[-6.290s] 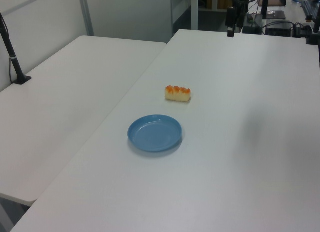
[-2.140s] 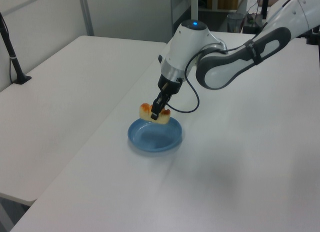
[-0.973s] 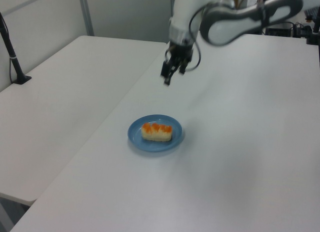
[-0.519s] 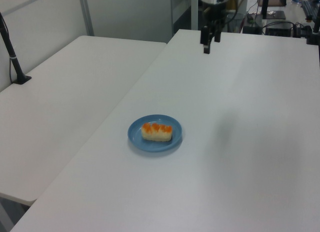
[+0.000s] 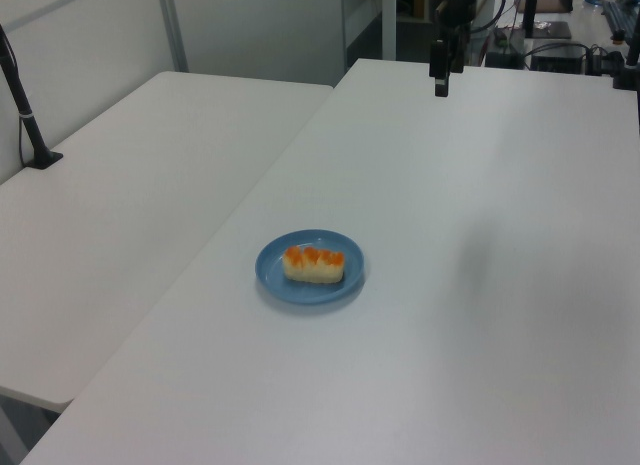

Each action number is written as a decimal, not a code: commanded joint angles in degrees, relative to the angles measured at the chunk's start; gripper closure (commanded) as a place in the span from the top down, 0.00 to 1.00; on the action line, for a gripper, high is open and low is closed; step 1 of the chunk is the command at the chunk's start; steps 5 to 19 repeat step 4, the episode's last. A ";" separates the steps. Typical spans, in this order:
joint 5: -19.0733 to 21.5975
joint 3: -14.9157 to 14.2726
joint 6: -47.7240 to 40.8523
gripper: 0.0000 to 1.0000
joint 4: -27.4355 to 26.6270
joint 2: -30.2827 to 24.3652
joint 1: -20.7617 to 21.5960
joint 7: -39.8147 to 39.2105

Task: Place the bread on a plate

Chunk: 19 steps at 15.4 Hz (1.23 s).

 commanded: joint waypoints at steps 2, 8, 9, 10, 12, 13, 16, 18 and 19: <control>2.60 -3.44 -0.20 1.00 -2.38 -2.39 3.02 -1.93; 2.60 -3.62 -0.72 1.00 -2.38 -2.39 3.11 -1.58; 2.60 -3.62 -0.72 1.00 -2.38 -2.39 3.11 -1.58; 2.60 -3.62 -0.72 1.00 -2.38 -2.39 3.11 -1.58; 2.60 -3.62 -0.72 1.00 -2.38 -2.39 3.11 -1.58; 2.60 -3.62 -0.72 1.00 -2.38 -2.39 3.11 -1.58; 2.60 -3.62 -0.72 1.00 -2.38 -2.39 3.11 -1.58; 2.60 -3.62 -0.72 1.00 -2.38 -2.39 3.11 -1.58; 2.60 -3.62 -0.72 1.00 -2.38 -2.39 3.11 -1.58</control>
